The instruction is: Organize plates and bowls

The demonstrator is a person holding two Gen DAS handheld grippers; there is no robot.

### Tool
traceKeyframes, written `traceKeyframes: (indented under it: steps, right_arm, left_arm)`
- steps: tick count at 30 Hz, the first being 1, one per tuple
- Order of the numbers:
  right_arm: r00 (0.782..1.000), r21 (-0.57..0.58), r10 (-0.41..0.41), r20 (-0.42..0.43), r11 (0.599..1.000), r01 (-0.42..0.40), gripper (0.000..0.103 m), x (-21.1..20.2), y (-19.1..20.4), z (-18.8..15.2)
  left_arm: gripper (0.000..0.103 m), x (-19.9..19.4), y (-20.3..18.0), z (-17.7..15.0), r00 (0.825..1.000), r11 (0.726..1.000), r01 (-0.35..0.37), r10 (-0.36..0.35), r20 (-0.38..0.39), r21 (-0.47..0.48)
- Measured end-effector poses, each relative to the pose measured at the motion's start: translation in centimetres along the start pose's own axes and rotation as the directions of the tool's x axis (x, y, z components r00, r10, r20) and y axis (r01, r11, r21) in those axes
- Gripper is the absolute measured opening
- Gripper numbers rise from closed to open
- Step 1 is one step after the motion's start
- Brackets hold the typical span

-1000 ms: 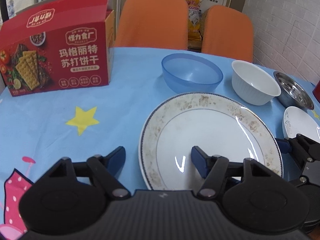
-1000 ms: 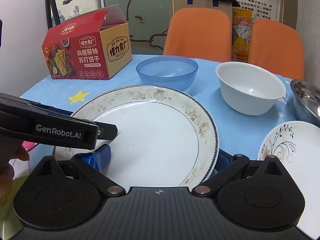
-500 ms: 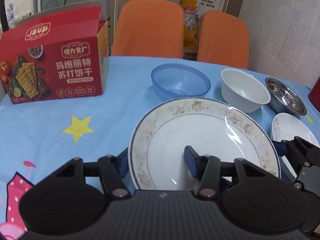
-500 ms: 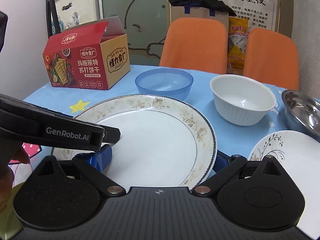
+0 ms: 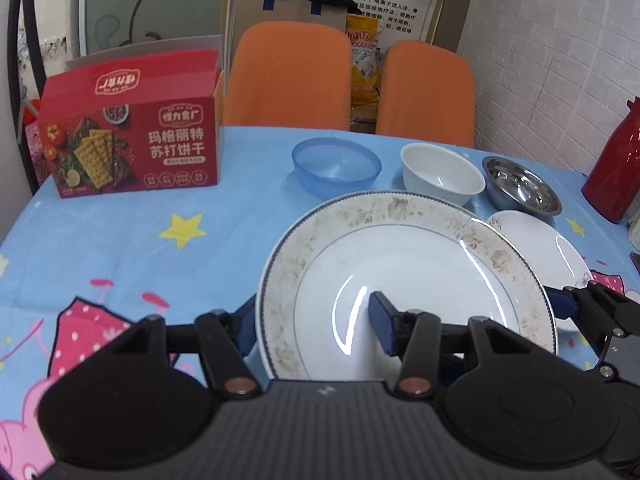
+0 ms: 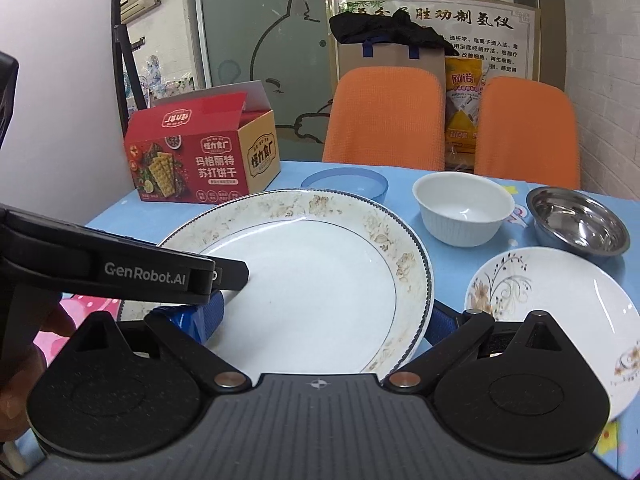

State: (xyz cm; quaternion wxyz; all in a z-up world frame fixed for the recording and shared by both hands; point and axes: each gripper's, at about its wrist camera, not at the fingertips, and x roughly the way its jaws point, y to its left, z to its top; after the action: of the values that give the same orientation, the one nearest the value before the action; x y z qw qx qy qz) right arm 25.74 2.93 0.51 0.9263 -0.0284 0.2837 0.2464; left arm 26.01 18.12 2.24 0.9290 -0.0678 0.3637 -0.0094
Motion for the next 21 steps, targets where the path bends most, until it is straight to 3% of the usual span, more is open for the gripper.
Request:
traceKeyframes:
  steps: [10, 17, 21]
  right_arm:
    - [0.996, 0.029, 0.042, -0.076, 0.999, -0.040, 0.088, -3.4, 3.5, -5.3]
    - [0.997, -0.021, 0.007, -0.076, 1.000, -0.009, 0.089, -3.5, 4.3, -6.9]
    - [0.994, -0.133, -0.019, -0.111, 0.991, 0.005, 0.089, -3.2, 5.0, -7.3]
  left_arm:
    - [0.045, -3.5, 1.0, -6.9, 0.998, 0.999, -0.020, 0.017, -0.065, -0.047]
    - [0.046, -2.9, 1.4, -8.3, 0.995, 0.997, 0.001, -0.008, -0.096, -0.081]
    - [0.050, -3.9, 1.3, -7.9, 0.999, 0.998, 0.000, -0.002, -0.038, -0.063]
